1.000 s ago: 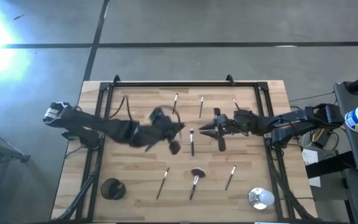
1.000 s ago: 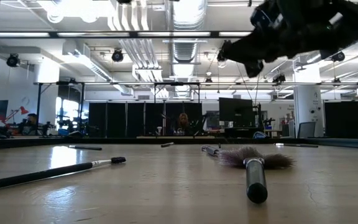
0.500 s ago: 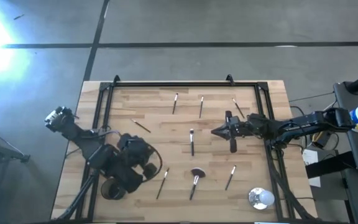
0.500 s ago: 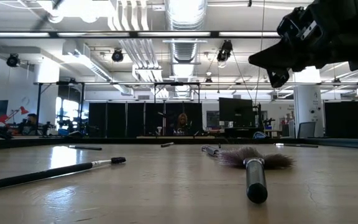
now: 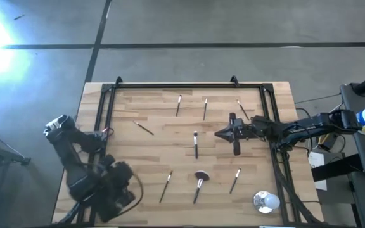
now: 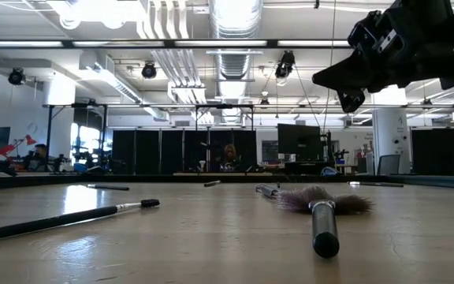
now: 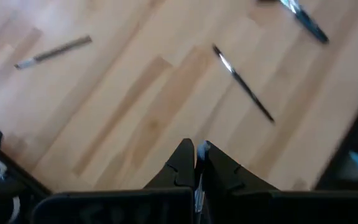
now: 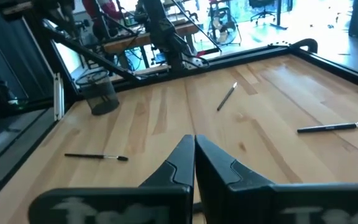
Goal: Pick & Place Makeup Brushes
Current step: Put the black eyeshadow brush into the makeup holder, then put the black blush brush into the makeup holder
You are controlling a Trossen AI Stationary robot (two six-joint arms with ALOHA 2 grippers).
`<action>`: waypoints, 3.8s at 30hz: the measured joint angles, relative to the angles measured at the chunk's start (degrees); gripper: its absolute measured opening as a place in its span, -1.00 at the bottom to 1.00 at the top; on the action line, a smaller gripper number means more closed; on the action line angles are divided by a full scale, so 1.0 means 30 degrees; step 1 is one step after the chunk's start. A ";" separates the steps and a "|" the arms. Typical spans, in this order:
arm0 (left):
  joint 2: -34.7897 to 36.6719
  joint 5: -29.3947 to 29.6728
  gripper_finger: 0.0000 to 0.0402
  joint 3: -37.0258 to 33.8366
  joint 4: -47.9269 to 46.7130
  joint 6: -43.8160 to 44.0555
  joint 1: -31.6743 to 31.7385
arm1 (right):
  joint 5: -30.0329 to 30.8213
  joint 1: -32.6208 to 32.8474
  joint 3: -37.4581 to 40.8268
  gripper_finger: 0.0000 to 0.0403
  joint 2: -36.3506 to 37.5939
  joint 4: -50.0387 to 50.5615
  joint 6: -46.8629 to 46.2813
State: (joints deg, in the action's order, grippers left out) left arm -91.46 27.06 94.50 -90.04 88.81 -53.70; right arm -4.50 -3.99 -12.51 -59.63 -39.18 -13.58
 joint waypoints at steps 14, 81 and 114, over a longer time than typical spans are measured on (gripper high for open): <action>0.0202 -0.0008 -0.97 -0.4174 0.2155 -0.4171 -0.1842 | 0.0223 0.0000 -0.0373 -0.96 -0.0433 -0.0007 -0.0989; 0.0509 0.0283 -0.99 -0.7110 1.1032 -0.4412 -0.2873 | 0.1928 0.0000 -0.1168 -0.96 -0.0433 0.1495 -0.0783; 0.1188 0.0637 -0.99 -1.2897 2.7660 -1.1726 0.9920 | 0.4179 0.0604 0.1055 -0.96 -0.0411 0.2433 -0.0085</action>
State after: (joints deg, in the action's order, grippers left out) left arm -87.89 28.97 55.81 -7.06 53.63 -23.94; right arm 8.03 -2.18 -9.34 -60.86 -31.88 -13.84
